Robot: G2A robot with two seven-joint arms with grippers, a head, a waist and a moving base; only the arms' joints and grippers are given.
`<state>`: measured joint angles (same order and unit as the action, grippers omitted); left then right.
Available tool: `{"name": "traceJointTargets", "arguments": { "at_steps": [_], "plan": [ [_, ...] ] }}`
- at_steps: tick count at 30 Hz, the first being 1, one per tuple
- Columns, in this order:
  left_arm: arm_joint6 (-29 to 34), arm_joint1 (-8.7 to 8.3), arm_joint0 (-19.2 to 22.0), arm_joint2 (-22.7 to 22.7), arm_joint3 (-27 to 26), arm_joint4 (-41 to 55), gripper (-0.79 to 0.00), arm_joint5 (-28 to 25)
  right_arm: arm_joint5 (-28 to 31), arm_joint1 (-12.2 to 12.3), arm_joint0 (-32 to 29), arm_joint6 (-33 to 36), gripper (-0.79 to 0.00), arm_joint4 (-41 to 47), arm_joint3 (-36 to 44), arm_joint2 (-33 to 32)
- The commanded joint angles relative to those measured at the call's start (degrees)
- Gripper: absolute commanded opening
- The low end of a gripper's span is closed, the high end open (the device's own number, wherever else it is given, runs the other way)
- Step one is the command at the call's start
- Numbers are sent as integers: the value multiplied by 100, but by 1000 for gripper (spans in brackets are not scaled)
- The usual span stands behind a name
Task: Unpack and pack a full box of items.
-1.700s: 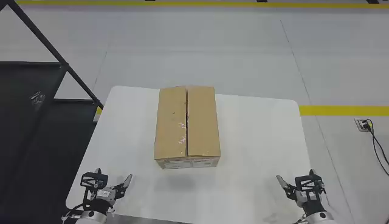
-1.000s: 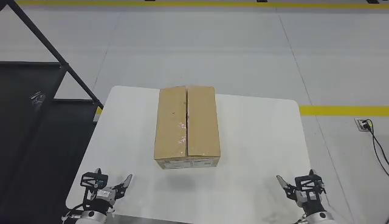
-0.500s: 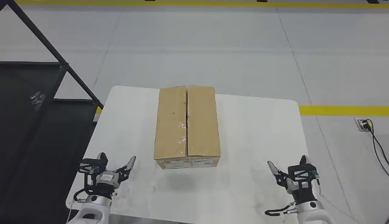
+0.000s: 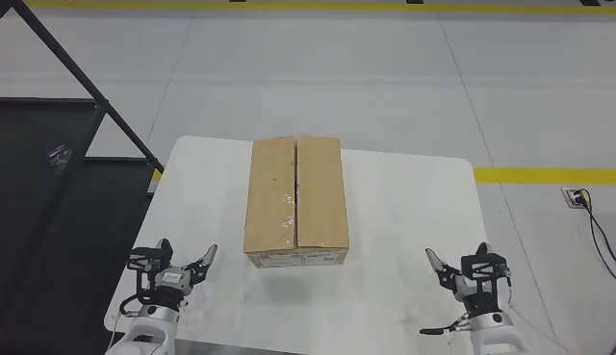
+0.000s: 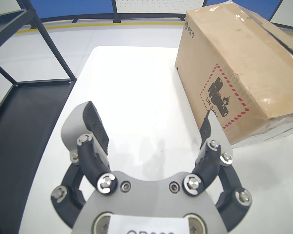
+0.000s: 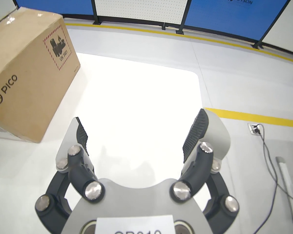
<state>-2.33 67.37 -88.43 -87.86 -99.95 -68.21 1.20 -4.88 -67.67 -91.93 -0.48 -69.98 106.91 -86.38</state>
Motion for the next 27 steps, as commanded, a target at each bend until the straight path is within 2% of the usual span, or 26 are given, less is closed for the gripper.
{"name": "traceJointTargets", "arguments": {
  "at_steps": [1, 6, 8, 20, 27],
  "plan": [
    [-32, 31, 275, 139, 212, -88, 0, 234, -1, -22, 90, -56, 0, 193, -21, 61],
    [-106, 136, 925, 560, 922, 214, 0, 344, -514, -116, 298, -164, 0, 620, -25, 253],
    [-89, 165, 1079, 654, 1078, 466, 0, 159, -502, -126, 331, -119, 0, 680, -34, 283],
    [-89, 165, 1079, 654, 1078, 466, 0, 159, -502, -126, 331, -119, 0, 680, -34, 283],
    [-81, 201, 1108, 898, 1032, 149, 0, 142, -171, -157, 284, -331, 0, 786, 54, 389]
  ]
}}
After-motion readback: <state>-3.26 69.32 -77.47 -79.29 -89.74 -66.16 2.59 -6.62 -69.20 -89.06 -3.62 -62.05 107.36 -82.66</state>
